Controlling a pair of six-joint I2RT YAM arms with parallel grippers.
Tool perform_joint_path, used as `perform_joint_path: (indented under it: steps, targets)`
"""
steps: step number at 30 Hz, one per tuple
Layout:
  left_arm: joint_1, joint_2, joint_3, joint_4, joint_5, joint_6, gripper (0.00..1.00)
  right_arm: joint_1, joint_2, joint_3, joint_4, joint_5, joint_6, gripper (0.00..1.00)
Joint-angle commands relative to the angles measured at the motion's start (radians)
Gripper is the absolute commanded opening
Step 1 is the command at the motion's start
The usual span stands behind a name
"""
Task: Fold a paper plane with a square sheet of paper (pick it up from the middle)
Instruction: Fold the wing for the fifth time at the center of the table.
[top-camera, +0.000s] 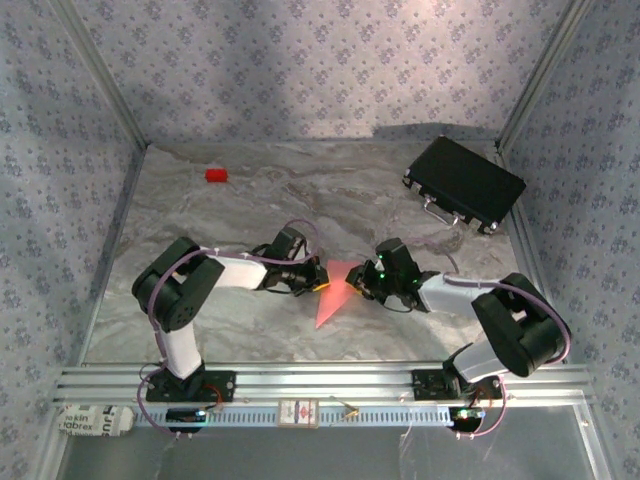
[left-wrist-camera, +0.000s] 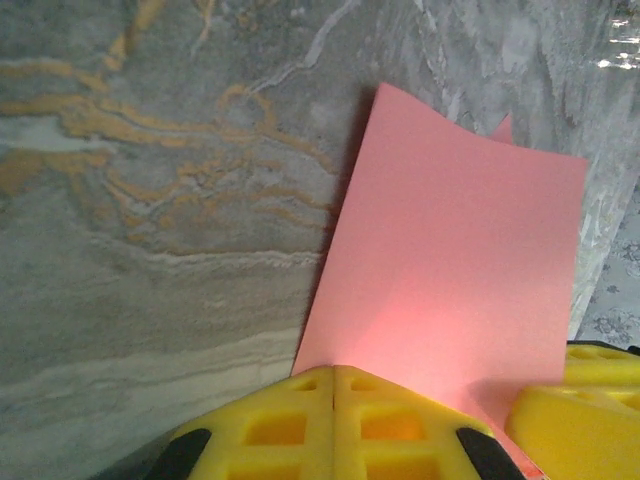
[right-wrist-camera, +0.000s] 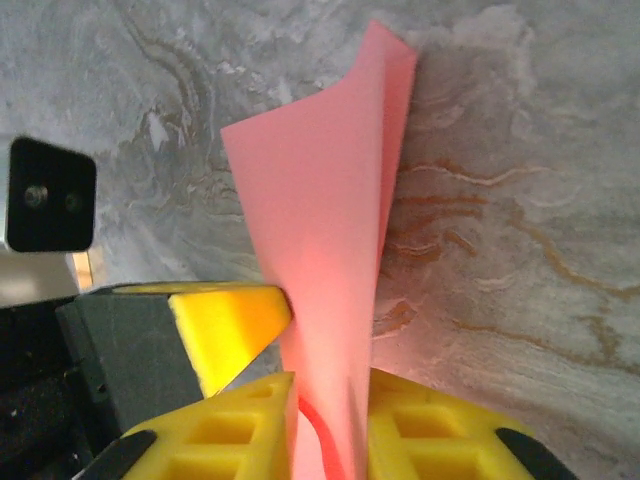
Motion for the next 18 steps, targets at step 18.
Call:
perform_joint_path:
  steps: [18]
  targets:
    - [-0.004,0.021,0.004,-0.02,-0.009,0.025,0.05,-0.107,0.14,0.118,-0.103,-0.205,-0.213,0.1]
